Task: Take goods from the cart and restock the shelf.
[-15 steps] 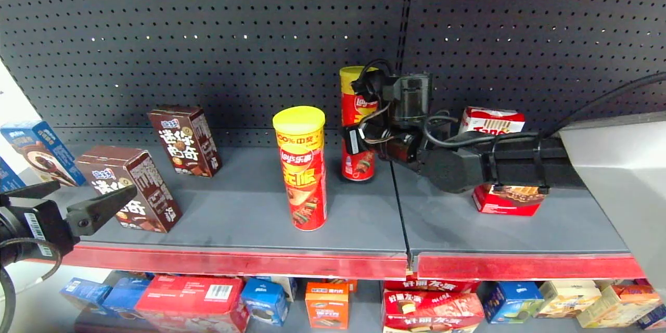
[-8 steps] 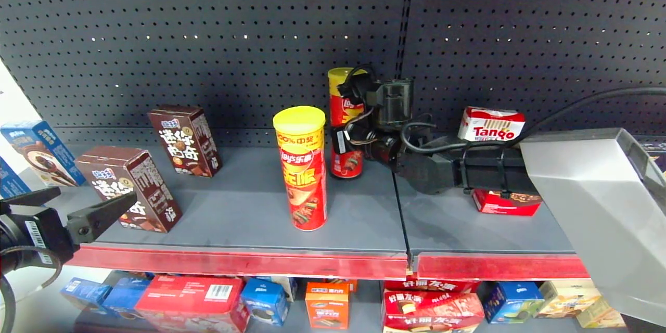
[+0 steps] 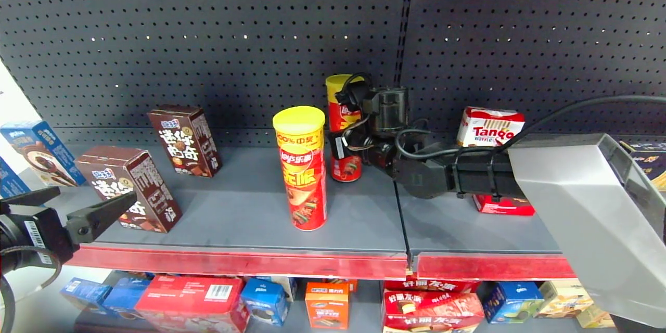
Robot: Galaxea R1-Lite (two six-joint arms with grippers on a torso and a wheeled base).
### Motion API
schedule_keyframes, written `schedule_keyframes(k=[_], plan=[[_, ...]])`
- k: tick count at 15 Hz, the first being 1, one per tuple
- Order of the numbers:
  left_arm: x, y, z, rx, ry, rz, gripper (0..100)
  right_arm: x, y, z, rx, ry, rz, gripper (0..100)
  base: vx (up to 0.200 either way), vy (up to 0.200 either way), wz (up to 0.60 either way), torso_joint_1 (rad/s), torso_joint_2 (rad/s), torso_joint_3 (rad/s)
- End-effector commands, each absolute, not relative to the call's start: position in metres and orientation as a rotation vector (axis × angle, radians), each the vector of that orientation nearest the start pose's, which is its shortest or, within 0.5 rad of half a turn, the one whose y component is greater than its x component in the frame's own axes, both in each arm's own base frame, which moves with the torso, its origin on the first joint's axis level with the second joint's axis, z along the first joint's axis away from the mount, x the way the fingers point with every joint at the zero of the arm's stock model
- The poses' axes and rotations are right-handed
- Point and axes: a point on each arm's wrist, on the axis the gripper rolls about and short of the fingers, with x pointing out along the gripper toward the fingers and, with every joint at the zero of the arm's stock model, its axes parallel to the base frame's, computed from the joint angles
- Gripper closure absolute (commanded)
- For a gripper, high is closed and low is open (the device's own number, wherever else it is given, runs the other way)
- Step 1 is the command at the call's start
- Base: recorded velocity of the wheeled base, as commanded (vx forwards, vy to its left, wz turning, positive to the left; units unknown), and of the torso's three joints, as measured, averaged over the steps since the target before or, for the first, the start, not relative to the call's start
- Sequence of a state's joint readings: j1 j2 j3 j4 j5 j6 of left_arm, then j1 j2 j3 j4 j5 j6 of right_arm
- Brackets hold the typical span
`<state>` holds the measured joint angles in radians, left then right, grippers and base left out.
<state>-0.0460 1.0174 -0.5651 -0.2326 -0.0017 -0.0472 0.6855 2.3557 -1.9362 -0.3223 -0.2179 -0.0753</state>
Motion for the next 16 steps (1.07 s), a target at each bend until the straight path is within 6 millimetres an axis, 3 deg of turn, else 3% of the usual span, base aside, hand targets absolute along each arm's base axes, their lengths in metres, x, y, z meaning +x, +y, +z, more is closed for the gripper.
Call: schedule_keyframes(k=[1, 16], plan=[[0.1326, -0.0061, 0.2242, -0.042, 0.222, -0.042, 0, 0.3928, 0.3171, 0.1982, -0.118, 0.074, 0.474, 100, 0.0, 0.0, 0.0, 0.0, 0.0, 0.0], [0.1329, -0.0062, 0.224, -0.042, 0.223, -0.042, 0, 0.402, 0.3183, 0.1923, -0.119, 0.042, 0.455, 100, 0.0, 0.0, 0.0, 0.0, 0.0, 0.0]])
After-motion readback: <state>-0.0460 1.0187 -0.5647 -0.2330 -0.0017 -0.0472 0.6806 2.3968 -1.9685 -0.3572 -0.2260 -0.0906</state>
